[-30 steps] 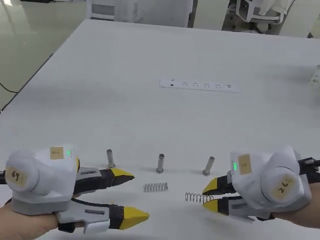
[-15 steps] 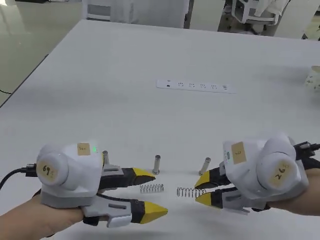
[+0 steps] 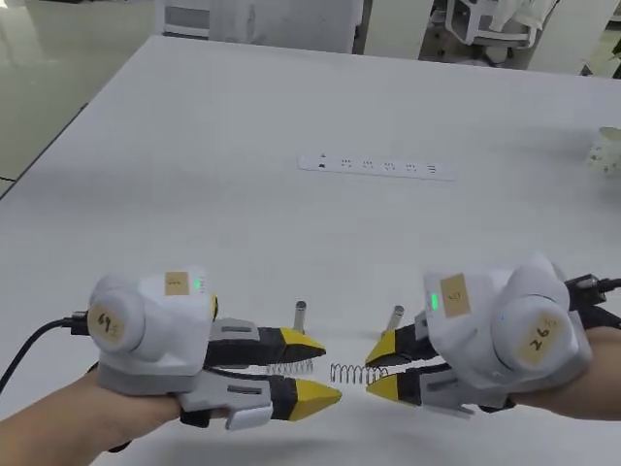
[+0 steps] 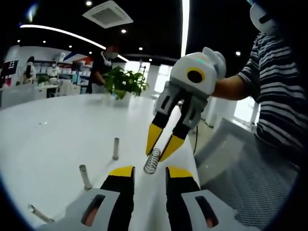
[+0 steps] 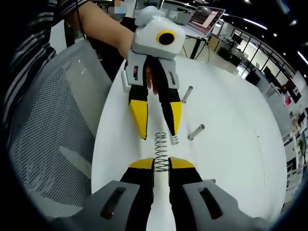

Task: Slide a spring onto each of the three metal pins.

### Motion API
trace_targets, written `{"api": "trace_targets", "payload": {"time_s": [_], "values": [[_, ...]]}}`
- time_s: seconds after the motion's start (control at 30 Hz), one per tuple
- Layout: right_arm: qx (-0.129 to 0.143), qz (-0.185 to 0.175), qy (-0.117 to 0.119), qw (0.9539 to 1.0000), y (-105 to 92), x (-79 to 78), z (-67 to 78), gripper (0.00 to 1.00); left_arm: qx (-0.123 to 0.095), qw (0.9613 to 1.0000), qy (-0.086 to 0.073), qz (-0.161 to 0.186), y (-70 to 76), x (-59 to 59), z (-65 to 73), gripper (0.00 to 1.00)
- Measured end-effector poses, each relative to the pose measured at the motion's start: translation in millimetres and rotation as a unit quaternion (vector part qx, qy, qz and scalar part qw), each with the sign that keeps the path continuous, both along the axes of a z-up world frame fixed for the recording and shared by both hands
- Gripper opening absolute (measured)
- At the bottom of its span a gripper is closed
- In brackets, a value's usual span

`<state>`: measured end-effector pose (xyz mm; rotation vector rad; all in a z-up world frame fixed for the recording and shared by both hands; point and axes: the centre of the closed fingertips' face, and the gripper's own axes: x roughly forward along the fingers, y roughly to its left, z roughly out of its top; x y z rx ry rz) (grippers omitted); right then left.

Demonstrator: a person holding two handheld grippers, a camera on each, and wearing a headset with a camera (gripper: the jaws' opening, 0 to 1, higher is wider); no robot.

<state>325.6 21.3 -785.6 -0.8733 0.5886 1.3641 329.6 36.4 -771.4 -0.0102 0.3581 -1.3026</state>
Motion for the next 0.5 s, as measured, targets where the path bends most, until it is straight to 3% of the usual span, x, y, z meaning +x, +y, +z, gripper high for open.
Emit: {"api": "trace_targets", "payload": {"time_s": [0.23,0.33,0.5], "values": [[0.012,0.002,0.003,0.9999,7.0,-2.7,4.8,0.08,-0.012,0.9998,-0.002,-0.016,-7.8,-3.5,0.4,0.09],[0.007,0.005,0.004,1.0,6.0,-3.6,4.1,0.08,-0.008,0.9998,-0.012,-0.016,-8.5,-2.5,-0.1,0.04],[0.012,0.002,0.008,0.9999,6.1,-3.5,4.8,0.08,-0.01,0.9997,-0.013,-0.021,-8.5,-3.4,0.1,0.03]]}}
